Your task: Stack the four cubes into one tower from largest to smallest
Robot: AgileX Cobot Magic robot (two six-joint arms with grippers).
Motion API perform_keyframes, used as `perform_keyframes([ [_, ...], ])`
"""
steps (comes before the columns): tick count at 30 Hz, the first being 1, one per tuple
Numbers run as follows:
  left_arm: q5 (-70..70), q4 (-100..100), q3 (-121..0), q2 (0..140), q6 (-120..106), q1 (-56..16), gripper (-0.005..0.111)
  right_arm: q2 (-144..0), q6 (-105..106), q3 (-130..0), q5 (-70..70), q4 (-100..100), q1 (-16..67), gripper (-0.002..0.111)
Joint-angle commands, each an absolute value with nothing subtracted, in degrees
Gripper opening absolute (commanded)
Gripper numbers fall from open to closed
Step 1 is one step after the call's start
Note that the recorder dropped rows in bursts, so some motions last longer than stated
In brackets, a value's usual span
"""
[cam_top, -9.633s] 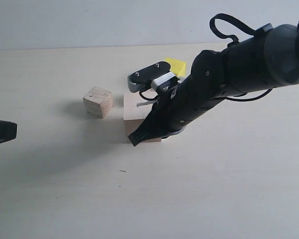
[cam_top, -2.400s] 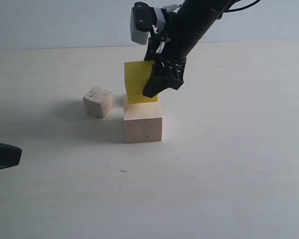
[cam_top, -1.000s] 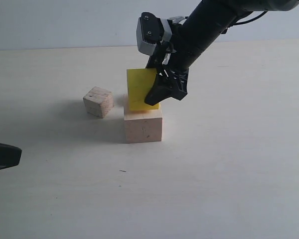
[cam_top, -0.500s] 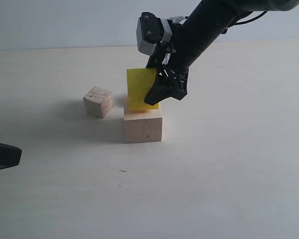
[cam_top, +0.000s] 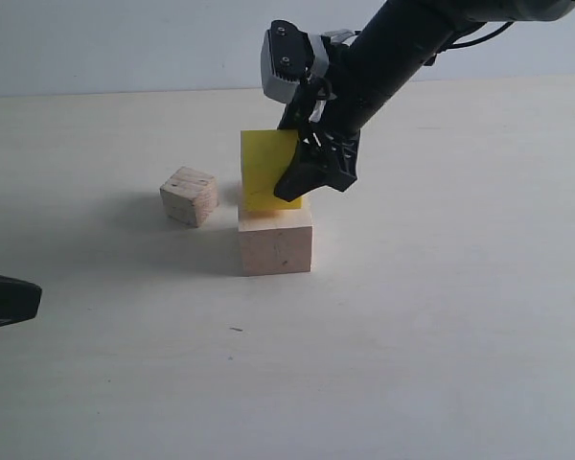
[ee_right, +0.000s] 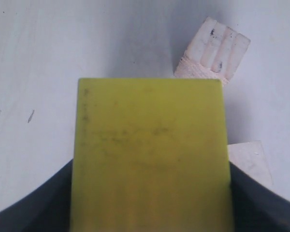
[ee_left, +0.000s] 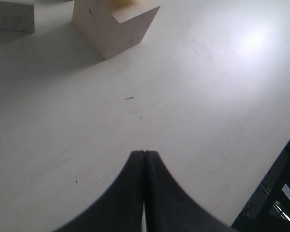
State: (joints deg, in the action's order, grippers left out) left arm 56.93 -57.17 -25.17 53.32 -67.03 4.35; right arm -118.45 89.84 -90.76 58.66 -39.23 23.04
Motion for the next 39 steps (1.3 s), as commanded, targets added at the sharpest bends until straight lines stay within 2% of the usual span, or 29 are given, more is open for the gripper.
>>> perform_keyframes([
  [1, 57.03, -57.45, -25.5, 53.41, -67.03, 4.0, 0.0, -117.88, 89.97, -90.67, 58.63, -39.6, 22.99, 0.0],
  [24, 57.03, -57.45, -25.5, 53.41, -67.03, 4.0, 0.0, -119.02, 89.85, -90.67, 59.56, -38.85, 22.99, 0.001],
  [25, 57.03, -57.45, -25.5, 53.41, -67.03, 4.0, 0.0, -119.02, 89.85, -90.67, 59.81, -38.85, 22.99, 0.003],
  [30, 57.03, -57.45, -25.5, 53.41, -67.03, 4.0, 0.0, -119.02, 89.85, -90.67, 58.93, -38.85, 22.99, 0.036],
  [34, 57.03, -57.45, -25.5, 53.41, -67.03, 4.0, 0.0, -119.02, 88.86, -90.67, 58.0, -38.98, 22.99, 0.048],
  [39, 57.03, -57.45, -25.5, 53.41, -67.03, 4.0, 0.0, -119.02, 88.28, -90.67, 57.55, -38.98, 22.99, 0.049],
])
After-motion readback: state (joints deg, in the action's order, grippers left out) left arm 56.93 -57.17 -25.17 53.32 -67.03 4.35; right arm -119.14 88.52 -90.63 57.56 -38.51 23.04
